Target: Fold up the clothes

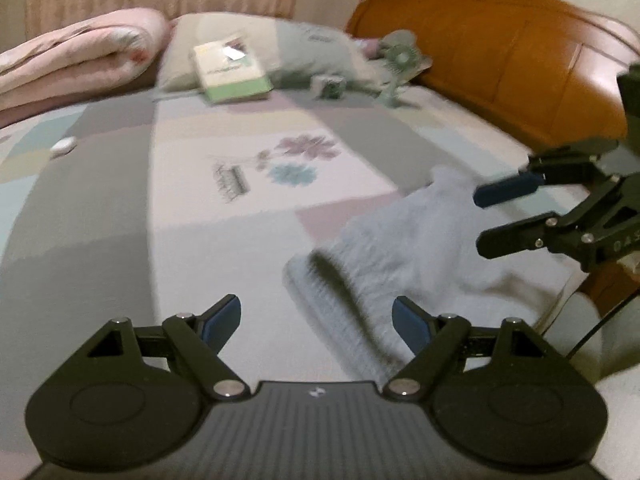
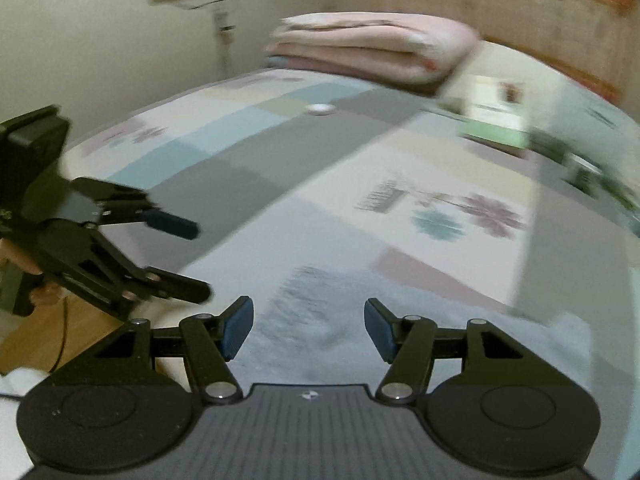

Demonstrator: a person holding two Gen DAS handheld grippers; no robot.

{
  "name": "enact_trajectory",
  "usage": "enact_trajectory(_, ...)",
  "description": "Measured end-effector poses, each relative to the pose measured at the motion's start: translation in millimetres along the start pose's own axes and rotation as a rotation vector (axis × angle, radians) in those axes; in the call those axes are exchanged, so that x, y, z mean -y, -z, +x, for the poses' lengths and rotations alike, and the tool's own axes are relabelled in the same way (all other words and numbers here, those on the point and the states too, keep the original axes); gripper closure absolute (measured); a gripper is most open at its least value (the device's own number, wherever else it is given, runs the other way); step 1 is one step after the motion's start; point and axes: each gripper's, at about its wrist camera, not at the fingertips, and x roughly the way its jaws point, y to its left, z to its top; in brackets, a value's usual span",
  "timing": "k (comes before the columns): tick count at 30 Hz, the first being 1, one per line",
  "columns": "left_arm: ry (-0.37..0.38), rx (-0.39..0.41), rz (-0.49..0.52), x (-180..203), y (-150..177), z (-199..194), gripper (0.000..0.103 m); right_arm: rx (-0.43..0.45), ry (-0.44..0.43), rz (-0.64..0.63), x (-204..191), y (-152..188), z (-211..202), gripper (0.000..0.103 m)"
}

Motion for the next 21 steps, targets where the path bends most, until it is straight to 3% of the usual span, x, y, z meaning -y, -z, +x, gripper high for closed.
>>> enact_trajectory(6, 0.196, 0.075, 0.068, 24.5, -41.6, 53.8, 0.023, 0.003, 0.112, 0.210, 53.9, 35.1, -34.1, 0.035)
enact_trajectory(10, 0.327, -0.004, 0.002, 27.9, -39.5, 96.1, 0.025, 0.016, 0.161, 0.333, 79.0, 66.9, -48.9, 0.035)
enact_trajectory(13, 0.280, -0.103, -0.024, 20.3, -16.0, 111.2, 0.029, 0.027, 0.200, 0.414, 94.4, 91.9, -59.4, 0.034)
enact_trajectory(17, 0.255, -0.098, 0.002, 18.5, -3.6, 95.1, 0.029, 0.029, 0.322, 0.487, 110.4, 123.1, -79.3, 0.031)
enact_trajectory(21, 0.203, -0.057, 0.066, 44.9, -21.2, 73.8, 0.026, -0.013, 0.551, 0.350, 104.6, 145.8, -94.2, 0.022)
